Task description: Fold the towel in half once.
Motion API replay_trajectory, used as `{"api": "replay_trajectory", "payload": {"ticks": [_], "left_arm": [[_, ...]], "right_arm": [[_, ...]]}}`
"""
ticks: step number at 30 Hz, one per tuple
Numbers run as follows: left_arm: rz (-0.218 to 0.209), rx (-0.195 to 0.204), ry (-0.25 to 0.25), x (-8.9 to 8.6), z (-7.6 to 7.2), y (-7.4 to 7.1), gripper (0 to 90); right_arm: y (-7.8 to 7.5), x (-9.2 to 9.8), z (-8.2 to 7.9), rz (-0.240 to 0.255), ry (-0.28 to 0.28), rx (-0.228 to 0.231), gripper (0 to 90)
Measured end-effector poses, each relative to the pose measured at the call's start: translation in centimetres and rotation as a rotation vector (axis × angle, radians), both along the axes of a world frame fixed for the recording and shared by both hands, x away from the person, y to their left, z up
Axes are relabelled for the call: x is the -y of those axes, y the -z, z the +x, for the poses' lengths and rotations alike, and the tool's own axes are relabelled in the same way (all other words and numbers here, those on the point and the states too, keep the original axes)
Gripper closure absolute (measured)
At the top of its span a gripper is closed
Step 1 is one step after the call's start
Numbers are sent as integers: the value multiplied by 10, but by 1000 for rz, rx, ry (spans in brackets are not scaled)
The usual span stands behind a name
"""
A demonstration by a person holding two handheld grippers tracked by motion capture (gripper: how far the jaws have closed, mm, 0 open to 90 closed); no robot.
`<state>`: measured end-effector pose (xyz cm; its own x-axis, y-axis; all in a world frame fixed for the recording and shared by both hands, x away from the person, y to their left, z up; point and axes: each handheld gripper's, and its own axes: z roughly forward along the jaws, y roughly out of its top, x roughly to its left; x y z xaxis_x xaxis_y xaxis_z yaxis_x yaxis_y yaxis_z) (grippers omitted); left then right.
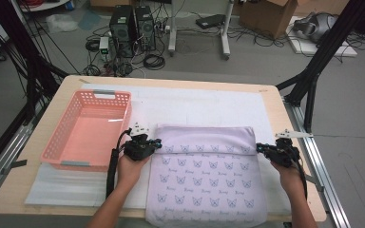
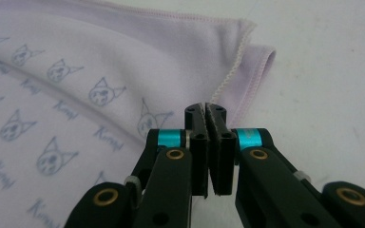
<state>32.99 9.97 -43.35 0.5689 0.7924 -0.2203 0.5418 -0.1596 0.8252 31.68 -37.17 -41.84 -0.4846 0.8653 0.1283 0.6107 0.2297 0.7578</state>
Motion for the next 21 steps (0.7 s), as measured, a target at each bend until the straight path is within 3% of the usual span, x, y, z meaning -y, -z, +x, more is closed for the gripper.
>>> {"api": "replay_trajectory", "payload": {"ticks": [3,7,12,13,15,21], "left_arm": [[-29,8,16,-6,-13,-2,880],[-37,16,30,-20,-32,2,890],[-47,21,39,-32,-51,10,883],[-49,29,32,-31,-51,11,842],[-51,24,18,-28,-46,10,675],[-48,73,-8,-13,-19,1,473]], "right_arm": [[0,2,-17,17,-10,27,883],[2,5,-41,39,-24,48,883],[8,2,-67,46,-42,47,882],[11,2,-68,39,-40,48,877],[14,2,-66,50,-14,47,855],[4,-4,-56,67,50,112,637]]}}
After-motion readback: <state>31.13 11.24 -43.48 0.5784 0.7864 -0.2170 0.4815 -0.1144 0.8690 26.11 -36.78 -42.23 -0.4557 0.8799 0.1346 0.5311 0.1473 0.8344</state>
